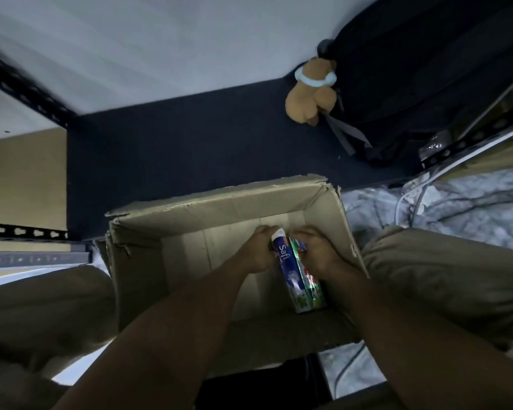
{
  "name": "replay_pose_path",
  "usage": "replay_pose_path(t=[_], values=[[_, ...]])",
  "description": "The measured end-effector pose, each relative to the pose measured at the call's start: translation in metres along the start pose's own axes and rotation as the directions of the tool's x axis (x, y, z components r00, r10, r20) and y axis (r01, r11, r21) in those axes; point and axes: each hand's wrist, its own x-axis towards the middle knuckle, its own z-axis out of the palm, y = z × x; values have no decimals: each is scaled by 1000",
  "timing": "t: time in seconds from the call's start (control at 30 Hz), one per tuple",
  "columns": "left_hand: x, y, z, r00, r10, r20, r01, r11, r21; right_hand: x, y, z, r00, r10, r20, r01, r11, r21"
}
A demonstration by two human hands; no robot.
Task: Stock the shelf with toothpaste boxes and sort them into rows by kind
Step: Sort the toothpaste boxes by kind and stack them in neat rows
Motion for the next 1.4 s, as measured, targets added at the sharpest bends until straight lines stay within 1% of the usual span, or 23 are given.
replay_pose_path(t=[0.07,0.13,0.2,0.27,0.3,0.37,0.43,0.5,0.53,0.57,0.6,0.67,0.73,0.77,0.83,0.93,0.97,1.07,1.17,1.27,1.3,1.37,1.4], values=[[2,-4,2,1000,-18,-21,19,1000,22,0,-1,3,1000,-9,6,9,1000,7],[2,-9,4,997,-62,-50,61,998,-17,1,-1,6,1000,-6,5,6,1000,4],[1,-16,7,986,-121,-111,104,983,-151,3,1,8,1000,-9,-3,9,999,-51],[-4,-24,9,965,-210,-154,153,936,-317,4,1,9,1000,8,6,-8,998,-70],[-10,-24,9,957,-251,-147,169,892,-420,3,0,9,1000,20,12,-19,997,-71],[-26,-17,10,953,-279,-115,142,750,-646,3,1,11,999,39,11,-38,998,-56],[-38,-14,16,945,-318,-83,135,607,-784,5,2,12,998,61,-2,-61,998,1],[-48,-14,22,931,-356,-74,126,508,-852,6,4,12,995,97,8,-98,991,95],[-53,-17,24,925,-375,-64,133,476,-869,4,4,12,993,117,23,-120,983,142],[-59,-18,25,924,-381,-42,141,441,-886,3,4,14,990,135,34,-138,976,167],[-65,-19,25,920,-393,-4,159,380,-911,1,6,16,988,148,39,-152,972,179],[-76,-22,23,905,-419,76,215,296,-930,-5,10,23,987,153,48,-159,976,152],[-83,-27,20,879,-458,132,272,256,-927,-12,14,34,992,121,38,-124,989,76],[-86,-30,18,871,-476,126,271,251,-929,-16,14,37,993,113,31,-114,993,40],[-89,-38,16,854,-517,59,228,270,-936,-23,13,44,994,110,-4,-110,994,-20],[-90,-39,11,834,-550,-33,140,271,-952,-26,13,49,994,87,-67,-92,993,-72],[-90,-38,8,827,-558,-62,112,273,-955,-26,13,49,994,81,-80,-86,994,-60],[-89,-36,-4,808,-574,-130,83,330,-940,-31,-1,36,993,76,-93,-70,995,68],[-91,-32,-19,817,-551,-171,107,436,-893,-34,-21,19,997,43,-64,-33,989,141],[-95,-26,-30,829,-487,-273,67,572,-818,-40,-46,6,999,-27,-23,32,971,239],[-96,-24,-34,840,-470,-271,82,604,-793,-43,-53,2,999,-42,-17,45,962,269],[-95,-27,-41,850,-474,-229,111,587,-802,-50,-70,-7,997,-78,-20,80,944,319],[-95,-25,-46,853,-481,-200,119,554,-824,-55,-79,-12,995,-100,-26,103,939,329]])
